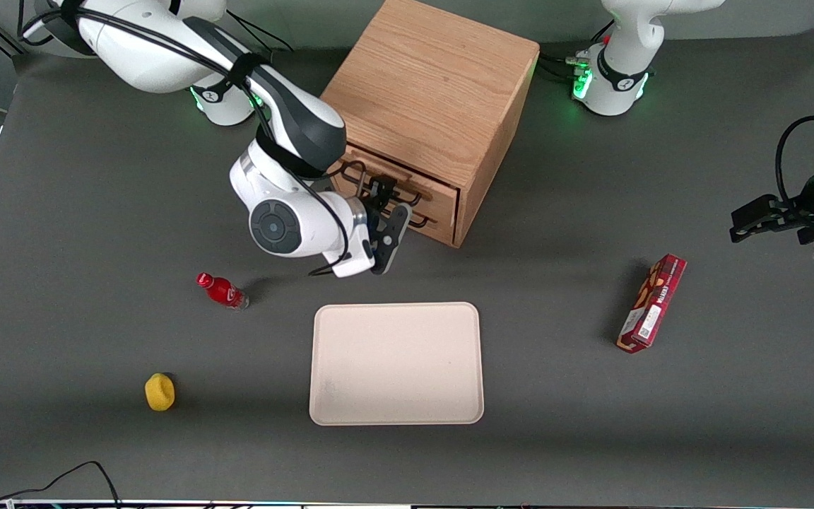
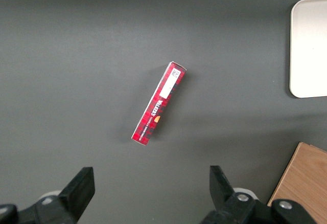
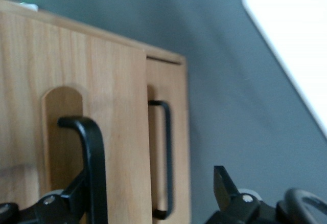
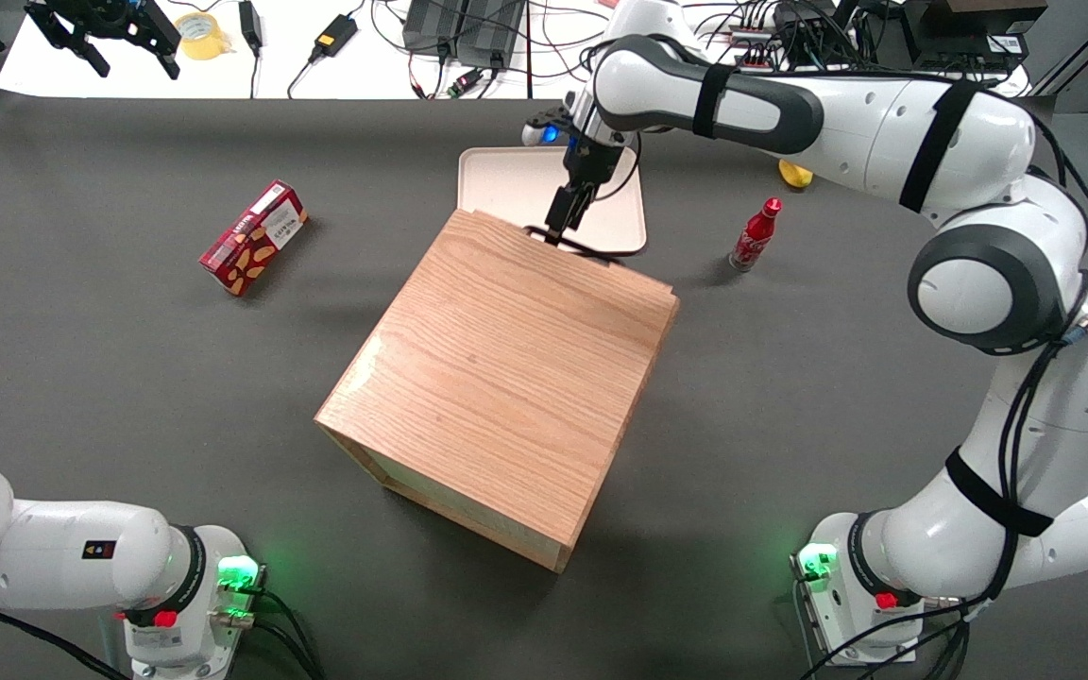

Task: Open upper drawer
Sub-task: 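Pull the handle outward with the right gripper, sliding the drawer open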

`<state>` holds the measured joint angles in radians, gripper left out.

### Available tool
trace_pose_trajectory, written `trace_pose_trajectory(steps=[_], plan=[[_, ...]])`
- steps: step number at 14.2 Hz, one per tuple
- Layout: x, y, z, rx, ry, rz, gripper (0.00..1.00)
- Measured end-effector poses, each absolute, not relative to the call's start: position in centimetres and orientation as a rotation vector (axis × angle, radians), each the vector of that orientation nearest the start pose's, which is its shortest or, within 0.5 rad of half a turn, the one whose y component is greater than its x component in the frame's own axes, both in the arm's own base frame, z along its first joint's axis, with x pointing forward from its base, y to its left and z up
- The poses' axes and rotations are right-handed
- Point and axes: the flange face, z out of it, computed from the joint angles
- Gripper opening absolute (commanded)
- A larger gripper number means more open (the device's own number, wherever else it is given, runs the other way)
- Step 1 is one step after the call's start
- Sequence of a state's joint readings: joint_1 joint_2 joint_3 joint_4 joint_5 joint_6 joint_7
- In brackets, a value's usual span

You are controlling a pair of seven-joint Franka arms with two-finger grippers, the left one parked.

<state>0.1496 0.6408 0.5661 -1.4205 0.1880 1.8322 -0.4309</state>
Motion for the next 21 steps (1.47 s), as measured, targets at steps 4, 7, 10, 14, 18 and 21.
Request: trace_pose_trajectory(steps=[4, 7, 10, 14, 18, 21], plan=[[60.5, 38.5, 34.9, -2.344, -1.224, 0.244, 1.00], [62.1, 36.8, 36.0, -2.354, -1.208, 0.271, 1.00], [63.4, 35.1, 37.0, -2.379, -1.187, 0.261, 1.00], [64.8, 33.9, 36.5, -2.397, -1.157, 0.243, 1.00], [66.1, 32.8, 36.3, -2.424, -1.137, 0.221, 1.00], [67.2, 31.9, 36.4, -2.449, -1.131, 0.195, 1.00]])
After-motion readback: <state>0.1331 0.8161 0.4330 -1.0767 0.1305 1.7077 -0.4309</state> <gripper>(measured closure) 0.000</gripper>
